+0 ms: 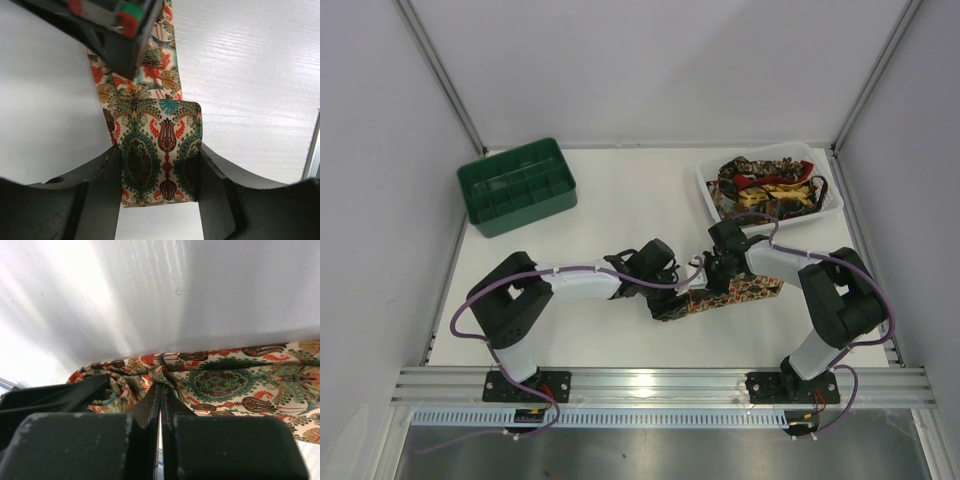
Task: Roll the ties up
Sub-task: Roll the tie
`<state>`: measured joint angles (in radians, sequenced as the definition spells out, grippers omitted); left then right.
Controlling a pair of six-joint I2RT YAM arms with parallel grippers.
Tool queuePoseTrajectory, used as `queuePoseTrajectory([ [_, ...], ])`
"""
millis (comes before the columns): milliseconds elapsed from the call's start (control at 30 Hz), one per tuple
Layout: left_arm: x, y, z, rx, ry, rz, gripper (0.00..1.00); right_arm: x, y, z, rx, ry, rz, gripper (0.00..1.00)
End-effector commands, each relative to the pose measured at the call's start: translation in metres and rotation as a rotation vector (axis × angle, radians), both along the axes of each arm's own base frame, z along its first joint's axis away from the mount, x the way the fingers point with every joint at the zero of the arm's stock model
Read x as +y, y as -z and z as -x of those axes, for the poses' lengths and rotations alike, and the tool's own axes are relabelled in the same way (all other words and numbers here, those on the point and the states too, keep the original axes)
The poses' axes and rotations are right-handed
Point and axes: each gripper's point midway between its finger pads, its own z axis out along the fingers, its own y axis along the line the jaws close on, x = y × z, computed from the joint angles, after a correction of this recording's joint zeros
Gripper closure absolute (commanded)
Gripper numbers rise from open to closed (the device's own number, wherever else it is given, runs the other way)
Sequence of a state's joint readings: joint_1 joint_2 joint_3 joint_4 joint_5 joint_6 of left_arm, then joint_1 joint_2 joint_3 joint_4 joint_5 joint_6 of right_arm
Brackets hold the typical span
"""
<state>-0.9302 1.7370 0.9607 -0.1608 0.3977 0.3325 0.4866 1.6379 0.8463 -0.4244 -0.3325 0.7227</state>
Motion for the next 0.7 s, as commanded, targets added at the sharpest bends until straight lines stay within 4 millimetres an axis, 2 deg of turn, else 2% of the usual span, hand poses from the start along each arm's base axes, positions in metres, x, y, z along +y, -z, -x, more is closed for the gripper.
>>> queuePoseTrajectory([
  [0,0.004,0.0,0.009,-0.017,0.044,-0.012,0.41,-0.013,0.006,-0.005,-0.016,0.057,0.062,1.0],
  [200,0.007,-0.002,-0.001,-0.03,-0.036,-0.036,0.25,-0.008,0.002,-0.005,-0.023,0.04,0.037,1.0],
  [367,0.0,-0.015,-0.016,-0.062,-0.109,-0.008,0.16,-0.007,-0.003,-0.004,-0.037,0.024,0.028,1.0],
  [467,-0.003,-0.033,-0.023,-0.097,-0.153,0.038,0.12,-0.008,-0.005,-0.004,-0.044,0.017,0.03,1.0],
  [567,-0.003,-0.054,-0.028,-0.126,-0.183,0.088,0.04,-0.006,-0.006,-0.004,-0.051,0.011,0.023,1.0],
  [600,-0.004,-0.068,-0.029,-0.138,-0.192,0.124,0.02,-0.006,-0.007,-0.005,-0.055,0.009,0.02,1.0],
  [667,-0.002,-0.08,-0.028,-0.144,-0.2,0.16,0.02,-0.004,-0.009,-0.006,-0.059,0.007,0.01,1.0],
])
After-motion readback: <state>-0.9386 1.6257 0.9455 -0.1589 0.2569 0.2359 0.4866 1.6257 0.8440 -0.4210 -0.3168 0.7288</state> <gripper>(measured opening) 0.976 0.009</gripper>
